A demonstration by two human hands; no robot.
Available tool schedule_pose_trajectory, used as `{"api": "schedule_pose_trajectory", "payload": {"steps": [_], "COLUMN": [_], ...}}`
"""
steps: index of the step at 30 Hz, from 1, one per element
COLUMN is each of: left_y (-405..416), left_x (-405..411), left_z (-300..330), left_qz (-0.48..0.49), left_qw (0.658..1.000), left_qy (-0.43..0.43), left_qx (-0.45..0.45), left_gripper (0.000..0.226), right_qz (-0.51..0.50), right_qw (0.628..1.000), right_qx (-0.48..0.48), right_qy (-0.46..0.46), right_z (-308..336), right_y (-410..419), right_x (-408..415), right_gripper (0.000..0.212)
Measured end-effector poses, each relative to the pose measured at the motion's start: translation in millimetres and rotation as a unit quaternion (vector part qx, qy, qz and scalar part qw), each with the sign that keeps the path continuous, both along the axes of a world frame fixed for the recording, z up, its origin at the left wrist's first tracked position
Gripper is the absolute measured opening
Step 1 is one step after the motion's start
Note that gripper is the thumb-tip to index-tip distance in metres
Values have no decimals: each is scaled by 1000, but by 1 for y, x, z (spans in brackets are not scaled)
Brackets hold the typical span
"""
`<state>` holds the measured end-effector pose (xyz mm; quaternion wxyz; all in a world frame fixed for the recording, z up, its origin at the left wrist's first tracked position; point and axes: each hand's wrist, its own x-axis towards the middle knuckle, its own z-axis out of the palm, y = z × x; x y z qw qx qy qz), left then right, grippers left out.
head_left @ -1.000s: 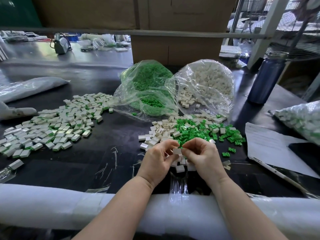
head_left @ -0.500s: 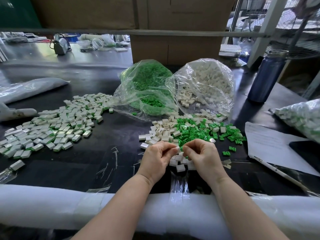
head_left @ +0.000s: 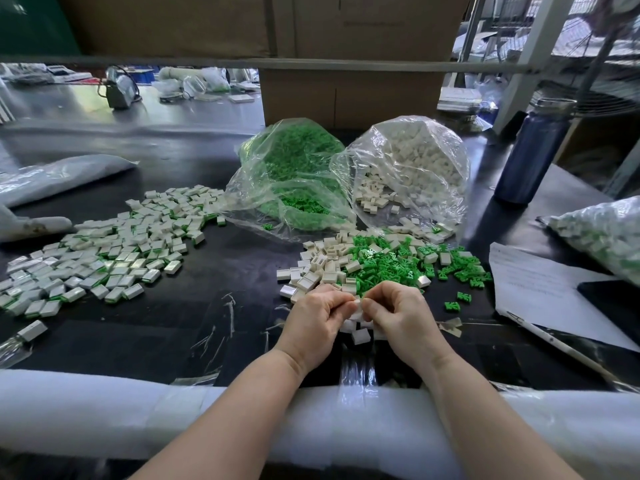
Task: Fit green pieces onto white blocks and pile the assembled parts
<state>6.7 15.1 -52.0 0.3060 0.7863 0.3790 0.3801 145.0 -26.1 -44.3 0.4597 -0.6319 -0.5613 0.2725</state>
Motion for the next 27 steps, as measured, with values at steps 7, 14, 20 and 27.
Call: {"api": "schedule_pose_trajectory", "payload": {"steps": [7,14,20,27], "left_y": [1,-2,-3,-4], "left_x": [1,1,-1,-1], "left_z": [-1,1,3,5], "left_qz": [17,12,19,26], "left_qw": [1000,1000,1000,998], "left_qy": [1,-22,-13,-29], "left_qx": [19,9,-8,-40], "left_gripper": [18,20,13,17], "right_qz": [-18,-27,5,26], "right_qw": [999,997,995,994], "right_qx": [31,67,97,101], "right_qy": [8,-15,-18,-20], "right_z": [0,1,3,0], "right_y": [0,-2,-4,-4], "right_x": [-2,-2,-4,-4], "right_gripper": [19,9,6,5]}}
